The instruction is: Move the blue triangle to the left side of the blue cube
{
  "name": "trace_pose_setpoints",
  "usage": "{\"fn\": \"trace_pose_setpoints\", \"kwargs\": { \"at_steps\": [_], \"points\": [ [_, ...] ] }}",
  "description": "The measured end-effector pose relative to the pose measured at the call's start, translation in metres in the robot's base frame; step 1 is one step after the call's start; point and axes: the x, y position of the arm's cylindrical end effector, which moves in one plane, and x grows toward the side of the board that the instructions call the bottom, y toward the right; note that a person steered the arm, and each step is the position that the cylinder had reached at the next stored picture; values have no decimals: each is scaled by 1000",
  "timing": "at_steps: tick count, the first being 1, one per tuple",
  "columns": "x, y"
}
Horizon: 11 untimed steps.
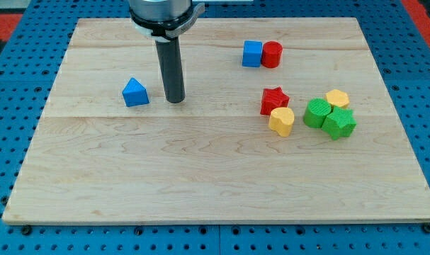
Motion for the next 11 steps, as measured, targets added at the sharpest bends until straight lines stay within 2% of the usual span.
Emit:
{"fn": "trace_pose_setpoints", "kwargs": {
  "at_steps": [2,3,4,7,10,11],
  "points": [
    [48,-17],
    [32,-75],
    [6,-81],
    [-47,-80],
    [-46,-91],
    [-54,-67]
  ]
}}
